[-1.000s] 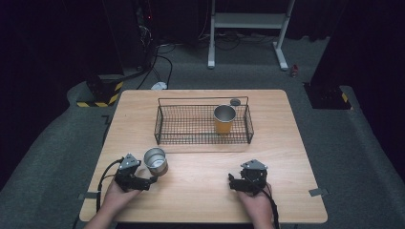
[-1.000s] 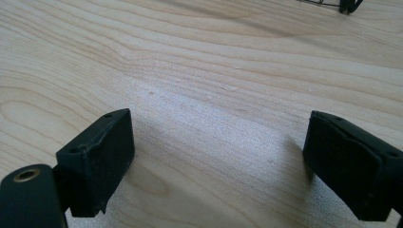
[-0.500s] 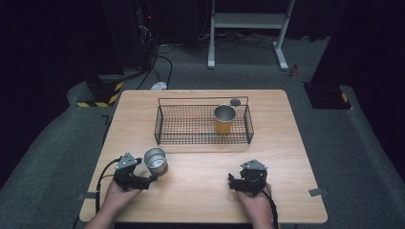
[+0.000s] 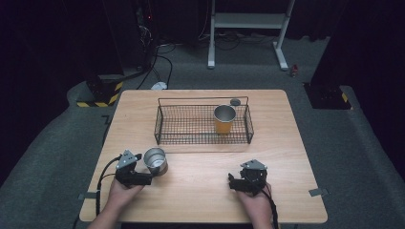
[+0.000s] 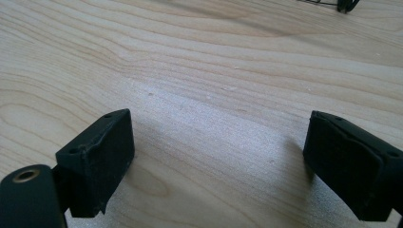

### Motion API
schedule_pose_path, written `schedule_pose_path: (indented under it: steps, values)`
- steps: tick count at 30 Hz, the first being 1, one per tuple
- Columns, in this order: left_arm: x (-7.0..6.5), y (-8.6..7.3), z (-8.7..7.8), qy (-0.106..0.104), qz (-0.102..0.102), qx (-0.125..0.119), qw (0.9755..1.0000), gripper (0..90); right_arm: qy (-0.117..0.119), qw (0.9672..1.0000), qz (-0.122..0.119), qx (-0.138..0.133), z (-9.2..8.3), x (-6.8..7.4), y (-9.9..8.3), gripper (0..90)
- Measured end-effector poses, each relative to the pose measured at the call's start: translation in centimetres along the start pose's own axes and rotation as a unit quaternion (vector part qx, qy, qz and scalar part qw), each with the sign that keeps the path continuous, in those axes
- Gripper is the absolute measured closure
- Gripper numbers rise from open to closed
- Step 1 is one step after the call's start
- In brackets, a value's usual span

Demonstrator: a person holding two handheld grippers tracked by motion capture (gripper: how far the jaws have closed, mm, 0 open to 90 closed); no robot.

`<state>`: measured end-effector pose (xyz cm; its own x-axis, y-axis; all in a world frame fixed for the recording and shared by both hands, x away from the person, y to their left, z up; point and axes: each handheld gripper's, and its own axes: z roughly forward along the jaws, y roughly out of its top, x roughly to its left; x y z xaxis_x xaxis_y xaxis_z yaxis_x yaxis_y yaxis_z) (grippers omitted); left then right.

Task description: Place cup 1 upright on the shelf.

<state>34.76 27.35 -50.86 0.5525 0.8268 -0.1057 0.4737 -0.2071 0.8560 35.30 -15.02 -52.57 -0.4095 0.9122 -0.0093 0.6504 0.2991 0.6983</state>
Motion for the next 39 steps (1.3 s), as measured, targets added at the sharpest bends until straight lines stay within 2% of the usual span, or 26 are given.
schedule_pose_path:
  steps: [5,10,13,18,24,28,34,39]
  values:
    - [0.0,0.0,0.0,0.004,0.005,-0.006,1.0,0.6,-0.001,1.0,0.001,0.0,0.0,0.0,0.0,9.7]
    - [-0.1,-0.1,0.4,-0.01,0.008,-0.003,0.9999,0.6,-0.001,1.0,0.001,0.0,0.0,0.0,0.0,9.7]
    - [-0.1,0.0,0.9,-0.009,0.005,0.002,0.9999,0.6,-0.002,1.0,0.001,0.0,0.1,0.0,0.0,9.7]
    - [-0.5,0.8,1.2,-0.012,0.008,-0.01,0.9998,0.7,-0.002,1.0,0.0,-0.001,0.1,0.0,0.1,9.7]
    - [-0.8,0.9,1.6,-0.019,0.012,-0.008,0.9997,1.1,-0.002,1.0,0.0,-0.001,0.1,0.0,0.1,9.7]
    - [-0.8,1.0,1.5,-0.024,0.012,-0.017,0.9995,5.7,-0.002,1.0,0.0,-0.001,0.1,0.0,0.1,9.8]
    - [-0.7,1.1,1.0,-0.021,0.016,-0.03,0.9992,10.7,-0.003,1.0,0.002,0.0,0.1,0.0,0.1,9.8]
    - [-0.6,1.0,1.1,-0.016,0.022,-0.028,0.9992,12.4,-0.003,1.0,0.002,0.0,0.1,0.0,0.1,9.8]
